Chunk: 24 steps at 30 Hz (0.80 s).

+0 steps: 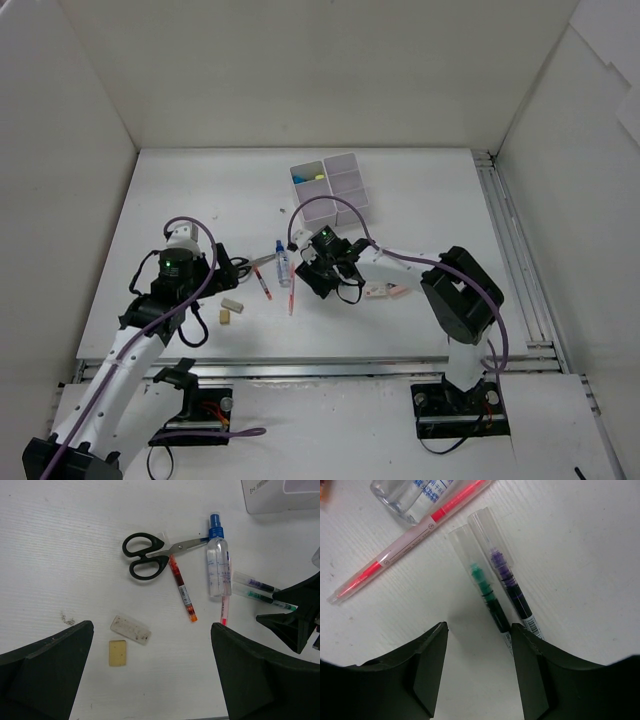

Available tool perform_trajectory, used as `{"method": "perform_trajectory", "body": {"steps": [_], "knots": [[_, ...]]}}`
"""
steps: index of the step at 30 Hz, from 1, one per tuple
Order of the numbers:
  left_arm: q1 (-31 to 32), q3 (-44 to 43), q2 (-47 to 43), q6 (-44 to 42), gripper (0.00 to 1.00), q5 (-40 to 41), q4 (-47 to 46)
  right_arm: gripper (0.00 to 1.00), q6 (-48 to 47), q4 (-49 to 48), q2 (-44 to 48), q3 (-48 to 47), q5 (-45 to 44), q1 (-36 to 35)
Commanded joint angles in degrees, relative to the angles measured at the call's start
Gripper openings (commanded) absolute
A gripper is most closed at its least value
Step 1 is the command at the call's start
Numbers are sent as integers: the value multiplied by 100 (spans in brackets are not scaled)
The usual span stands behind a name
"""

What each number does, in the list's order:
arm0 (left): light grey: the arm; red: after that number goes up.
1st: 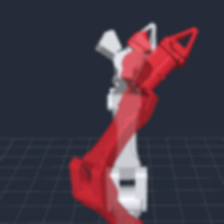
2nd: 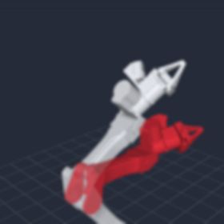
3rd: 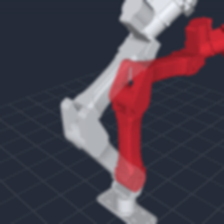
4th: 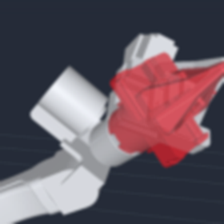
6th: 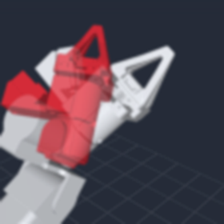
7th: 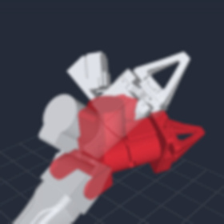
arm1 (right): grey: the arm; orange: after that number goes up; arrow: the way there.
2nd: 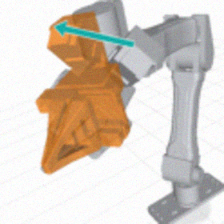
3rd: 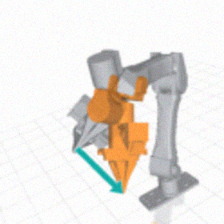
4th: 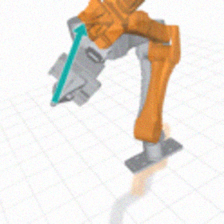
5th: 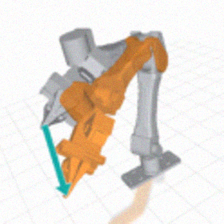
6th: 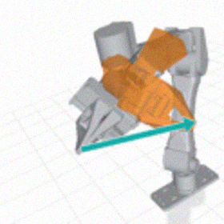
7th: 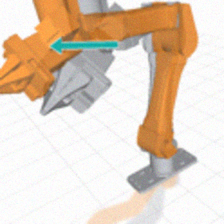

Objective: Sort the stationery into containers
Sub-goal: Pick up the pen from the center of the board.

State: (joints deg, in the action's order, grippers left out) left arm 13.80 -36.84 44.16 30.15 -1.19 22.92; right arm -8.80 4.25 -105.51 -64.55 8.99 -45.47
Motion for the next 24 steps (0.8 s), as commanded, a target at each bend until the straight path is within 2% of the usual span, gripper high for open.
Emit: {"method": "perform_trajectory", "body": {"steps": [1, 6, 13, 16, 22, 24], "knots": [[8, -174, 75, -62, 99, 75, -332, 50, 150, -21, -179, -31, -161, -40], [8, -166, 58, -71, 100, 93, -314, 46, 185, -38, -435, -197, -170, -32], [8, -174, -13, -80, 99, 275, -235, 10, 151, -56, -330, -215, -196, -76], [8, -166, -22, -88, 99, 304, -261, 2, 10, -47, 38, -119, -170, -251], [8, -201, 40, -106, 100, 277, -323, 0, -280, -222, 1153, 31, 50, -357], [8, -209, 75, -106, 100, 260, -367, 0, -386, -642, 1392, 57, -134, -296]]}}
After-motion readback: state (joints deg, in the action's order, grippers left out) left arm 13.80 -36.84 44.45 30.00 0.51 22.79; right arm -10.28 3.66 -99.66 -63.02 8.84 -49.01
